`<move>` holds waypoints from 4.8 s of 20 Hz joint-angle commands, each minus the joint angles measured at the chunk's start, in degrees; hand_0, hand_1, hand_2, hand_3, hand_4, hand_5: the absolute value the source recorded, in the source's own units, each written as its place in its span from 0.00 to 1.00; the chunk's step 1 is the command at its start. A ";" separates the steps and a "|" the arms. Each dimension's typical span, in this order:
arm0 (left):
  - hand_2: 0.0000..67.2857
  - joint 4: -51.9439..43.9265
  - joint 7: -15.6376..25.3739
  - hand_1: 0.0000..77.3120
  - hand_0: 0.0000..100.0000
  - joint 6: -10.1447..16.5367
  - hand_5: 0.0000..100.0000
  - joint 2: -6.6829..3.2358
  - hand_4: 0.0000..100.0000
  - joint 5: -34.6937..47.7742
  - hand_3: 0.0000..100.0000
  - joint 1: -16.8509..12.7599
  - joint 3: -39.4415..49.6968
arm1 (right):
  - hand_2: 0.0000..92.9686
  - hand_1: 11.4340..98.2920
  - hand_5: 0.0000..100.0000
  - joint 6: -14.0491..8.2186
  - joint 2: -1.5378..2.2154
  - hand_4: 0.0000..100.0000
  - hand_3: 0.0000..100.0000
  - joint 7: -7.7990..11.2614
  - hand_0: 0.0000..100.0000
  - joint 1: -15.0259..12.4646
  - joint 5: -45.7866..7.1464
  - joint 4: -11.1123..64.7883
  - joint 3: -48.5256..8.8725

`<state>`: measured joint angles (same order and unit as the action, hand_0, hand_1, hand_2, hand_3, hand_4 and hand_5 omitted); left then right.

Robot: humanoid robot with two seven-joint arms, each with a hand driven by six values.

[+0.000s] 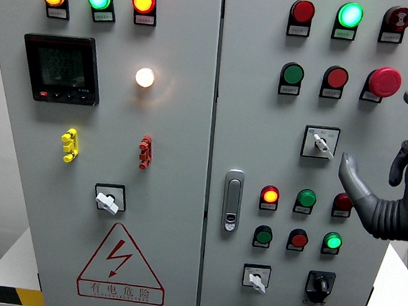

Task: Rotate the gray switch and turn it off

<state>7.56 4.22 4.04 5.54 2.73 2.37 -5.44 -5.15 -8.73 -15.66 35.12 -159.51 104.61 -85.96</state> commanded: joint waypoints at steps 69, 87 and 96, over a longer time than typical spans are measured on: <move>0.20 0.00 0.00 0.00 0.85 0.00 0.11 0.00 0.08 -0.01 0.19 0.00 0.00 | 0.76 0.31 1.00 3.22 -0.15 1.00 0.95 -7.10 0.21 11.72 4.91 -17.77 2.02; 0.20 0.00 0.00 0.00 0.85 0.00 0.11 0.00 0.08 -0.01 0.19 0.00 0.00 | 0.77 0.33 1.00 3.22 -0.15 1.00 0.95 -7.27 0.51 11.99 4.91 -18.04 2.64; 0.20 0.00 0.00 0.00 0.85 0.00 0.11 0.00 0.08 -0.01 0.19 0.00 0.00 | 0.78 0.32 1.00 3.31 -0.15 1.00 0.95 -7.36 0.60 12.25 4.91 -18.04 2.81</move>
<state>7.56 4.22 4.04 5.54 2.72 2.37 -5.45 -1.84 -8.88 -22.95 47.36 -154.60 86.56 -83.22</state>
